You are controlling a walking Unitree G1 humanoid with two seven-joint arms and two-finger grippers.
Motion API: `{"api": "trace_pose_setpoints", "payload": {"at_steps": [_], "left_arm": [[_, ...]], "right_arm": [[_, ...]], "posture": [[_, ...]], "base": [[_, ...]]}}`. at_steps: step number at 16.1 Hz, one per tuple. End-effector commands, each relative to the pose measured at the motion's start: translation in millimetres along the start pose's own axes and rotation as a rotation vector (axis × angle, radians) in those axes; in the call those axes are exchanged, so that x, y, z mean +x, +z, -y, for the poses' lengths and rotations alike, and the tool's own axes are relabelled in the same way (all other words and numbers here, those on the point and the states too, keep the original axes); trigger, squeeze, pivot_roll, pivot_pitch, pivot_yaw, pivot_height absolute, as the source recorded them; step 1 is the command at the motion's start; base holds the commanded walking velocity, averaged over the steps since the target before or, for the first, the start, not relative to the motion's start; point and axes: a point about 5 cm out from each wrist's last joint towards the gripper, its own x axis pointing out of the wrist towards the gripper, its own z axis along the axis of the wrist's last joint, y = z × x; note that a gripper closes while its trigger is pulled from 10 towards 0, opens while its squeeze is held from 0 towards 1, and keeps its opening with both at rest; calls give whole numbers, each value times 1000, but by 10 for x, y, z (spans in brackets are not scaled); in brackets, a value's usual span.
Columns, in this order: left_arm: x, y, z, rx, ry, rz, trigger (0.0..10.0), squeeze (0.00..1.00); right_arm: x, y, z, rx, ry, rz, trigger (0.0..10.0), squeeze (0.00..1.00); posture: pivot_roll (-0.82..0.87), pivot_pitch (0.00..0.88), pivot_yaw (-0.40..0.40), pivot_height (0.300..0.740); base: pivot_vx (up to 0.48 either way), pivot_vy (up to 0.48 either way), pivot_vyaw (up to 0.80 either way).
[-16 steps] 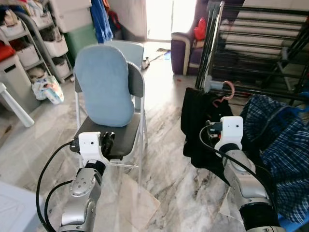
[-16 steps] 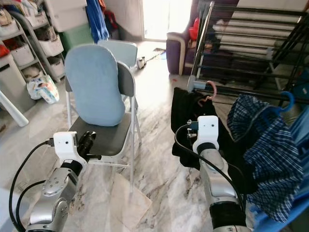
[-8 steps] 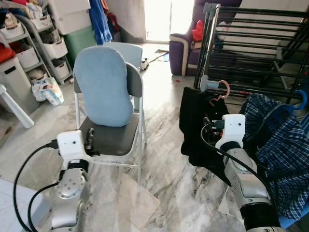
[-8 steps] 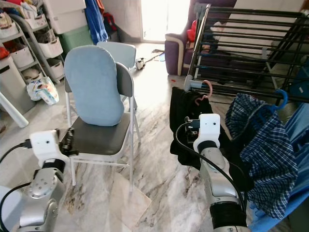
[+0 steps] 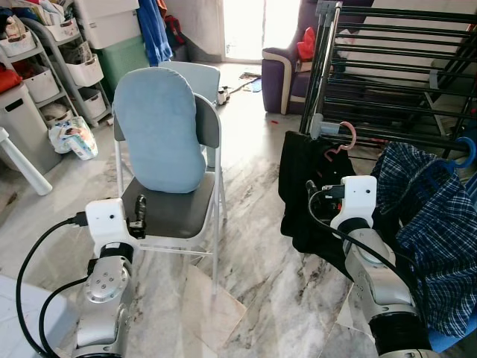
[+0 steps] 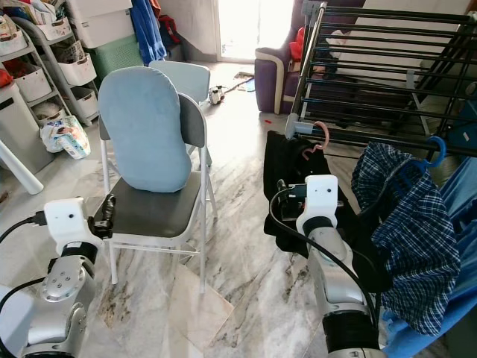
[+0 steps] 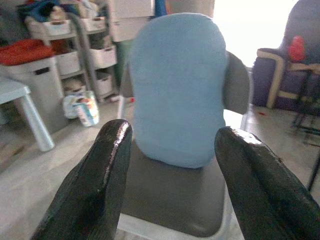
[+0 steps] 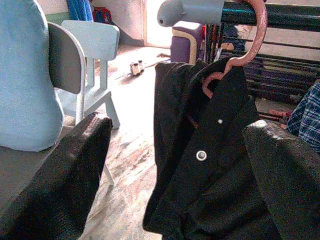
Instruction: Hang hanger
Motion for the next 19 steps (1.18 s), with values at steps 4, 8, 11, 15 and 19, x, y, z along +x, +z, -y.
{"api": "trace_pose_setpoints", "payload": {"at_steps": [4, 8, 11, 15, 19], "left_arm": [[11, -27, -32, -26, -4, -21, 10000, 1000], [-135, -160, 144, -101, -166, -125, 10000, 1000], [-174, -195, 124, -112, -158, -139, 10000, 1000], [-44, -217, 147, -137, -144, -153, 10000, 1000], [141, -57, 106, -101, -130, -102, 10000, 1000]], "right_arm": [[32, 69, -48, 0, 31, 25, 10000, 1000], [8, -17, -2, -39, 6, -24, 10000, 1000], [-3, -36, 6, -38, -2, -30, 10000, 1000], [94, -53, -82, -38, 14, -38, 10000, 1000], [200, 43, -159, -62, 36, -20, 10000, 1000]], "posture": [[-78, 0, 22, 740], [-78, 0, 31, 740], [-79, 0, 38, 740], [-68, 0, 33, 740], [-46, 0, 35, 740]], "base": [[0, 0, 0], [0, 0, 0], [0, 0, 0], [0, 0, 0], [0, 0, 0]]}}
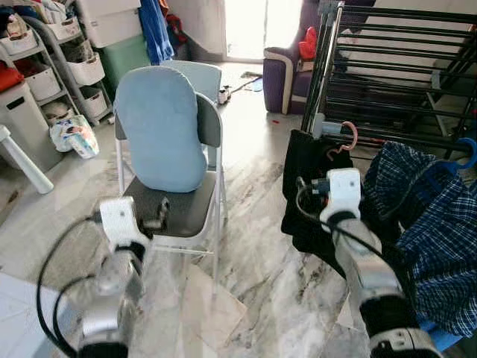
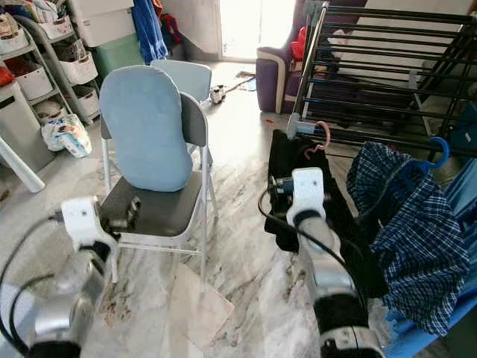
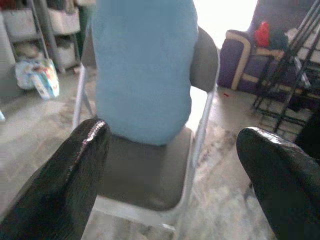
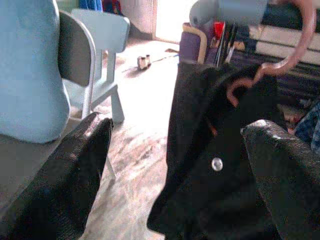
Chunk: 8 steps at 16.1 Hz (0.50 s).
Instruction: Hang hanger
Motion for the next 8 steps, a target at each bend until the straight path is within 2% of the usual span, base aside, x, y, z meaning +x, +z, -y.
{"api": "trace_pose_setpoints", "payload": {"at_steps": [1, 4, 7, 8], "left_arm": [[-3, 41, -68, 16, 29, 15, 10000, 1000], [-62, 150, -175, 41, 79, 81, 10000, 1000], [-192, 46, -224, 90, 107, 78, 10000, 1000], [-206, -9, -232, 75, 121, 63, 10000, 980]], "right_arm": [[10, -12, -31, -12, 11, -6, 10000, 1000], [5, -61, -25, -15, 17, -17, 10000, 1000], [-10, -88, 26, -26, 4, -15, 10000, 1000], [-18, -121, 68, -15, -17, -20, 10000, 1000]], "posture": [[-43, 0, 41, 740], [-20, 0, 21, 740], [-30, 0, 15, 740], [-31, 0, 19, 740]], "base": [[0, 0, 0], [0, 0, 0], [0, 0, 0], [0, 0, 0]]}}
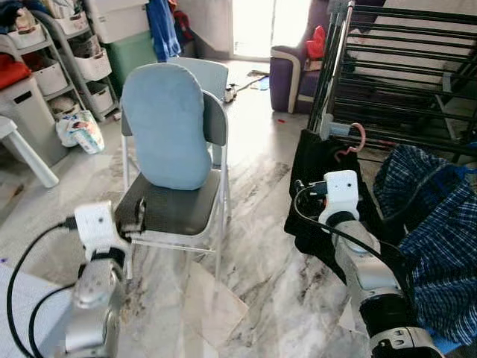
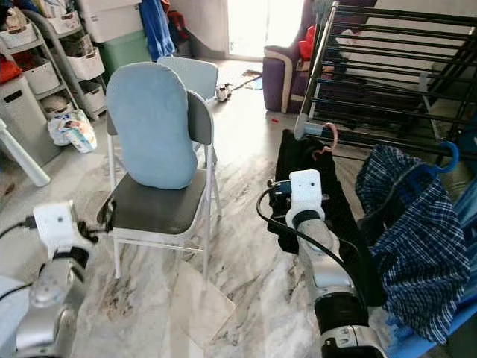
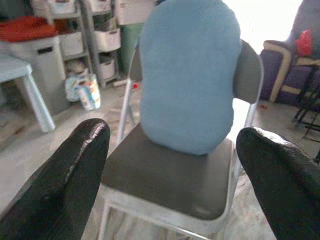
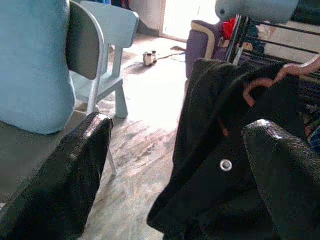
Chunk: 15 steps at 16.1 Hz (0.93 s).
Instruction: Hang hanger
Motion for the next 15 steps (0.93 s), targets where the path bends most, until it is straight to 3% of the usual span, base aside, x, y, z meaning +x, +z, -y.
{"api": "trace_pose_setpoints", "payload": {"at_steps": [1, 7, 9, 11, 12, 13, 14, 15], "left_arm": [[-20, -43, 4, -9, 9, -14, 10000, 0], [15, -68, 113, -4, -92, -35, 10000, 0], [61, -1, 239, -1, -138, -16, 10000, 0], [21, -12, 221, 2, -129, -23, 10000, 0], [-14, -25, 185, 11, -118, -27, 10000, 0], [-61, -40, 131, 19, -104, -30, 10000, 0], [-76, -42, 117, 18, -103, -29, 10000, 0], [-96, -52, 121, 17, -105, -31, 10000, 0]], "right_arm": [[-23, -63, 78, 23, -43, -12, 10000, 1000], [-72, -124, 96, 44, -48, -25, 10000, 1000], [-63, -113, 56, 50, -41, -20, 10000, 1000], [-77, -79, 65, 46, -41, -3, 10000, 1000], [-97, -69, 100, 44, -46, 2, 10000, 855], [-136, -66, 152, 36, -51, 6, 10000, 102], [-157, -72, 171, 33, -54, 6, 10000, 0], [-206, -97, 196, 24, -55, 1, 10000, 0]], "posture": [[-42, 0, 36, 740], [-45, 0, 15, 740], [-42, 0, 20, 740], [-50, 0, 31, 740], [-57, 0, 37, 740], [-61, 0, 39, 740], [-62, 0, 40, 740], [-68, 0, 39, 740]], "base": [[0, 0, 0], [0, 0, 0], [0, 0, 0], [0, 0, 0], [0, 0, 0], [0, 0, 0], [0, 0, 0], [0, 0, 0]]}}
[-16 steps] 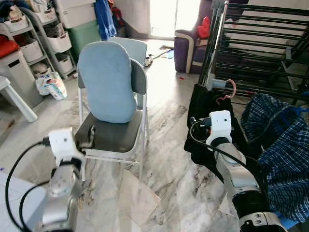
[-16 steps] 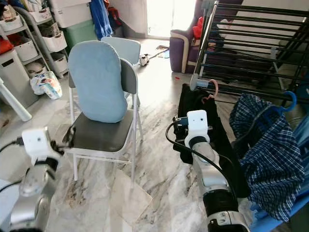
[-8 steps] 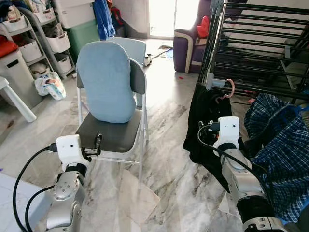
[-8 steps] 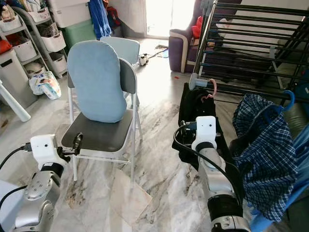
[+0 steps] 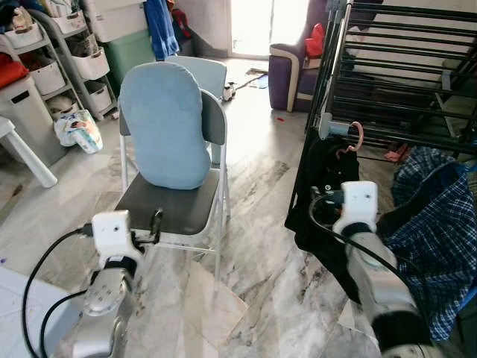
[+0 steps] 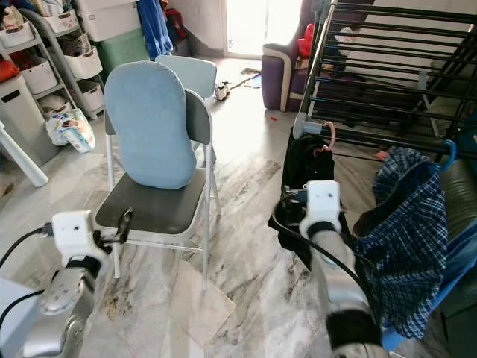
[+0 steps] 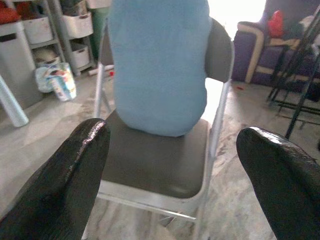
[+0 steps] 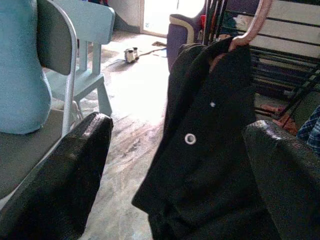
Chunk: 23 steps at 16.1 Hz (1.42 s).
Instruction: Hang hanger
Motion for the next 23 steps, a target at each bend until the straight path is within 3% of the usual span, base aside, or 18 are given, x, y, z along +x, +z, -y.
{"api": "trace_pose_setpoints", "payload": {"at_steps": [1, 6, 12, 23], "left_arm": [[-2, 38, 13, 5, -6, 10, 10000, 0], [7, 50, 155, -22, -82, 19, 10000, 0], [18, 83, 181, -35, -118, 23, 10000, 0], [55, 61, 217, -38, -118, -6, 10000, 0]], "right_arm": [[-17, -1, -5, 3, 6, -6, 10000, 0], [-33, -4, -21, 12, 4, -16, 10000, 0], [-27, 11, -27, -3, 8, -36, 10000, 0], [-63, -66, -79, -2, 48, -94, 10000, 0]], "posture": [[-69, 0, 39, 740], [-83, 0, 46, 740], [-77, 0, 40, 740], [-88, 0, 38, 740]], "base": [[0, 0, 0], [0, 0, -283], [378, 0, -780], [284, 253, 0]]}}
